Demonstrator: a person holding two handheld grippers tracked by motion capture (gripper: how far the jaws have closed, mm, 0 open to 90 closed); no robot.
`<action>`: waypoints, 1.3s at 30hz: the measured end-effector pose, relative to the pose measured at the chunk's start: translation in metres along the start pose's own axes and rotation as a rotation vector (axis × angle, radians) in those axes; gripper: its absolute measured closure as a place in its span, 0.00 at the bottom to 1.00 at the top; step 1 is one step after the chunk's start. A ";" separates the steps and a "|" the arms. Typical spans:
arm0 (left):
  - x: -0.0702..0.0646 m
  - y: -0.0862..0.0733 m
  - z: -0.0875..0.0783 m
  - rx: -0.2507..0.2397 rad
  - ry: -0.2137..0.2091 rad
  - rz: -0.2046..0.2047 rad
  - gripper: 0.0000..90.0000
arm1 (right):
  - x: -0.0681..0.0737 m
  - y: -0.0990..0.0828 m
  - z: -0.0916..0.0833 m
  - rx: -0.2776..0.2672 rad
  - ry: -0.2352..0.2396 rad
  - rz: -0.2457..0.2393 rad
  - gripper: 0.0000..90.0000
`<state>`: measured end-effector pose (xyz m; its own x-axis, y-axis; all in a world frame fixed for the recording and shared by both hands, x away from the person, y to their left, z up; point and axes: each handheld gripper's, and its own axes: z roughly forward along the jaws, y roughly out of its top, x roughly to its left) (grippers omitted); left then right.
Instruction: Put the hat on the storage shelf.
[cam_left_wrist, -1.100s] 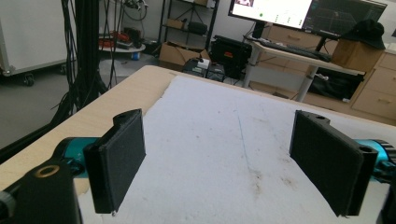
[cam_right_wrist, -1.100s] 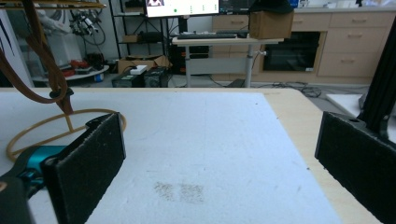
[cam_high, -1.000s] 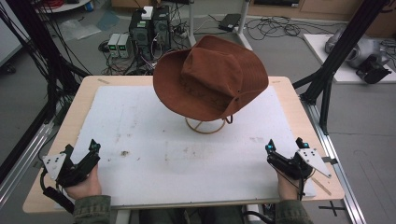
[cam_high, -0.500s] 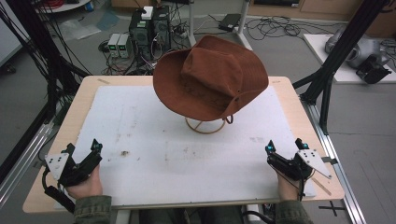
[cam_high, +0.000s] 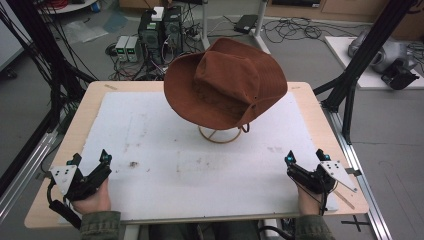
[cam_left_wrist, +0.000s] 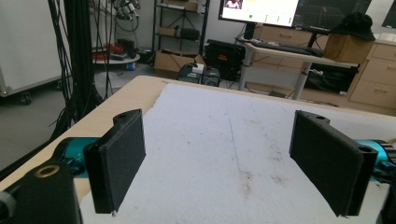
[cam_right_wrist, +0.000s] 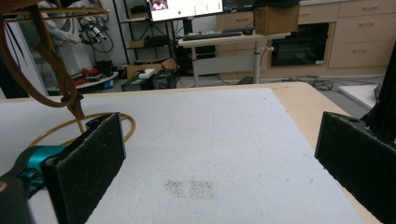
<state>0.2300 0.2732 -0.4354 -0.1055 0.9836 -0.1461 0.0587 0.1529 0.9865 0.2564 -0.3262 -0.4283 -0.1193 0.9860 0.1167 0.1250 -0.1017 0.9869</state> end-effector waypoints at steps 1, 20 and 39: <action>0.000 0.000 0.000 0.001 0.001 0.000 0.21 | 0.000 0.000 0.000 0.002 0.000 0.010 0.01; -0.001 0.000 0.001 -0.001 -0.002 -0.002 0.21 | -0.002 -0.001 -0.001 0.012 0.006 0.018 0.01; 0.001 0.000 0.001 0.001 -0.002 -0.010 0.21 | -0.004 -0.001 0.000 0.018 0.004 0.025 0.01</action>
<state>0.2309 0.2748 -0.4355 -0.1042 0.9822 -0.1563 0.0586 0.1629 0.9849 0.2568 -0.3305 -0.4302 -0.1197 0.9826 0.1422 0.1459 -0.1243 0.9815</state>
